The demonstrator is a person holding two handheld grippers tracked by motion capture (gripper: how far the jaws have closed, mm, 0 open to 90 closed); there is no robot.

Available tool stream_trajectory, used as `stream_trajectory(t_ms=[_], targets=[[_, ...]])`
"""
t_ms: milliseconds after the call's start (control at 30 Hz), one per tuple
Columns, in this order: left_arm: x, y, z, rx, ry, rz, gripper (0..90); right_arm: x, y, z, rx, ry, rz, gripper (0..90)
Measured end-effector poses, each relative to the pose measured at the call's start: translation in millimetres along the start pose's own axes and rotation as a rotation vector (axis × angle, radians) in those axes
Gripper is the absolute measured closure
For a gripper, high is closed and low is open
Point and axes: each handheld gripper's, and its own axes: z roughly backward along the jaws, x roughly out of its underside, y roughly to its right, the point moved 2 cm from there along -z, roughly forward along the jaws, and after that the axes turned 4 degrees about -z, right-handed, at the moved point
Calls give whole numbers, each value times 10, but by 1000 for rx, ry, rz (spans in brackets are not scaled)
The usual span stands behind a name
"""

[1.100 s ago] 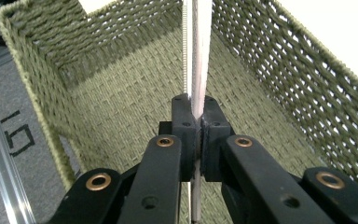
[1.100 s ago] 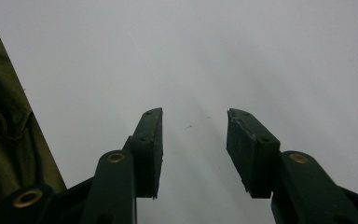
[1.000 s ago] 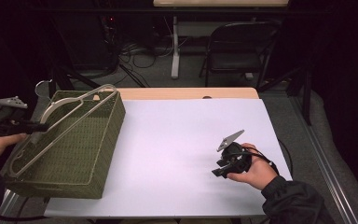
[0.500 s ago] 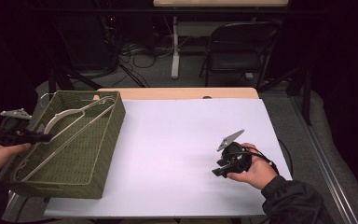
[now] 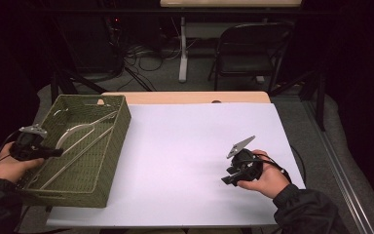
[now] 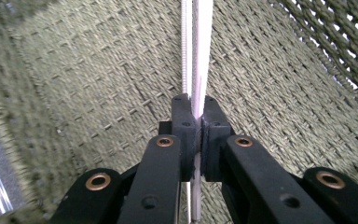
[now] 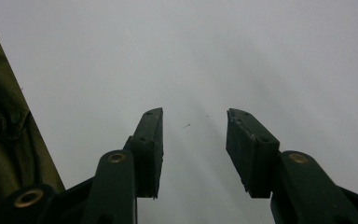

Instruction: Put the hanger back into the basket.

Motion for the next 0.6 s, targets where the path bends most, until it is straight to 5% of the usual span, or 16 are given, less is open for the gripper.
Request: stream_trajectory(t_ms=[467,567,600], targets=[[18,-55,16,-24,42,70,825,22,4,3,-6,-1,-3,563],[15,-80,85,-90,71,79,693,26,10,5,5,-3,-1,563],[20,-102,144,-157,68,77,667,27,10,-7,-1,12,-3,562]])
